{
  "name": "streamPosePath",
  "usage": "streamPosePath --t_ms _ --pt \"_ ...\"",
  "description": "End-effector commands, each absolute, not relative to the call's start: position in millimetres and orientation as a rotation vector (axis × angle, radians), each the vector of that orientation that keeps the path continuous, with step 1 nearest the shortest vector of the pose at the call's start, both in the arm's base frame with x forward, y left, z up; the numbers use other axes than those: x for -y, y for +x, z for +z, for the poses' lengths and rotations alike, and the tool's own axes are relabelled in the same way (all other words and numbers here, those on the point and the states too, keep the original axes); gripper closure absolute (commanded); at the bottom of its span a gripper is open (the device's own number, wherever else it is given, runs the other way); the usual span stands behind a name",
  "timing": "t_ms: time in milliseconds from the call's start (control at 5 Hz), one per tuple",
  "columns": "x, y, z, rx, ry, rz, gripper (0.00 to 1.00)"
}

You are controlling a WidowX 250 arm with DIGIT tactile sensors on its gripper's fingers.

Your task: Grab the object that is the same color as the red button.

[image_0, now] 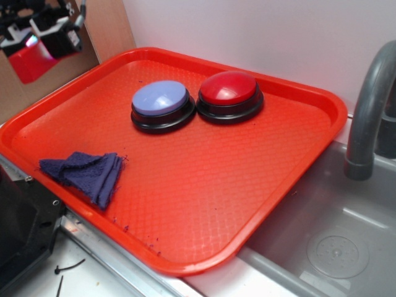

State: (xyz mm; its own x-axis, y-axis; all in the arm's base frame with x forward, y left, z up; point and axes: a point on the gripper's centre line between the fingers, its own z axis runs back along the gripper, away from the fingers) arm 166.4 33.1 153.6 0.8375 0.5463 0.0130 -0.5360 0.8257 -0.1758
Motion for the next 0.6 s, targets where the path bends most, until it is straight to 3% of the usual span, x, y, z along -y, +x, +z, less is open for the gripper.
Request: streamPosePath --t_ms 0,200,400 --pt "13 174 187 0.122 -0.14 0.296 1.0" --pt "35 175 190 0.14 -0.106 0.224 1.0" --pt "40 173 184 0.103 -0.071 0.246 1.0"
